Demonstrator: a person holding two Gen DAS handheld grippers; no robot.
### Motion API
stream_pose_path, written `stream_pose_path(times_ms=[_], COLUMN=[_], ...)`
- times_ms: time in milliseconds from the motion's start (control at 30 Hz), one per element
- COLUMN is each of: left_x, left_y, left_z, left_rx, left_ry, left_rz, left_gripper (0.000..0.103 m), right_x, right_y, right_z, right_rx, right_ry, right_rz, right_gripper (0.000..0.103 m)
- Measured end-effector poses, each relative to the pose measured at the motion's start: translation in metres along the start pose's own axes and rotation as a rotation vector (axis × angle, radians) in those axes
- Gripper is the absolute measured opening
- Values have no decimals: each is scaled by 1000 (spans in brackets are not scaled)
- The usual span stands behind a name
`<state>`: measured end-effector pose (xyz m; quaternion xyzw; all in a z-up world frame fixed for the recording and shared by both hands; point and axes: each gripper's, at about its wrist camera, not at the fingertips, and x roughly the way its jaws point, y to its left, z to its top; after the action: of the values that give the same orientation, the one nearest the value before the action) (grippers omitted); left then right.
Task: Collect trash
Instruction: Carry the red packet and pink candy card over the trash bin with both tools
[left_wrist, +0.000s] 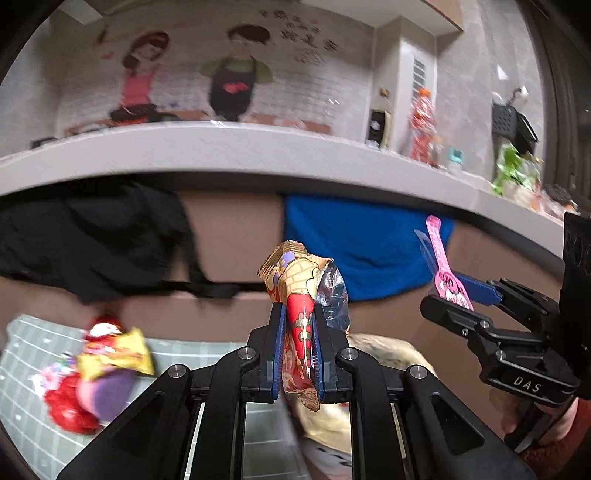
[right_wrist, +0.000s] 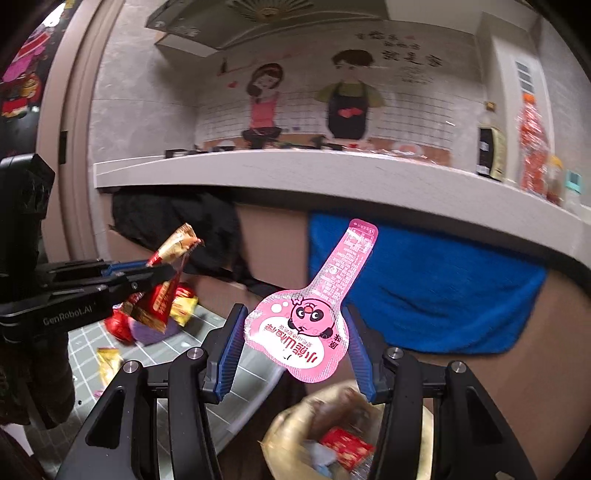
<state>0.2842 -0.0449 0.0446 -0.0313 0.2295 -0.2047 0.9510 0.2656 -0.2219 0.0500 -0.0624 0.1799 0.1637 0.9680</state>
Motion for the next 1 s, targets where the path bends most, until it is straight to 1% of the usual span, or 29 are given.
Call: stream_pose_path(times_ms=[167, 333, 600, 1000], left_x=[26, 49, 75, 107], left_y=[-24, -40, -56, -54], left_z=[-12, -22, -36, -50], left_rx=[-2, -9, 4, -38], left_ry=[43, 83, 147, 223], left_rz=[-56, -90, -104, -121], left_gripper=[14, 14, 14, 14], right_x=[-6, -6, 4, 31], right_y=[-32, -53, -77, -93], right_z=[-16, -32, -61, -79], right_rx=[47, 74, 142, 200], right_ry=[25, 46, 98, 157], right_rz=[-45, -67, -69, -55], right_gripper=[49, 49, 49, 49])
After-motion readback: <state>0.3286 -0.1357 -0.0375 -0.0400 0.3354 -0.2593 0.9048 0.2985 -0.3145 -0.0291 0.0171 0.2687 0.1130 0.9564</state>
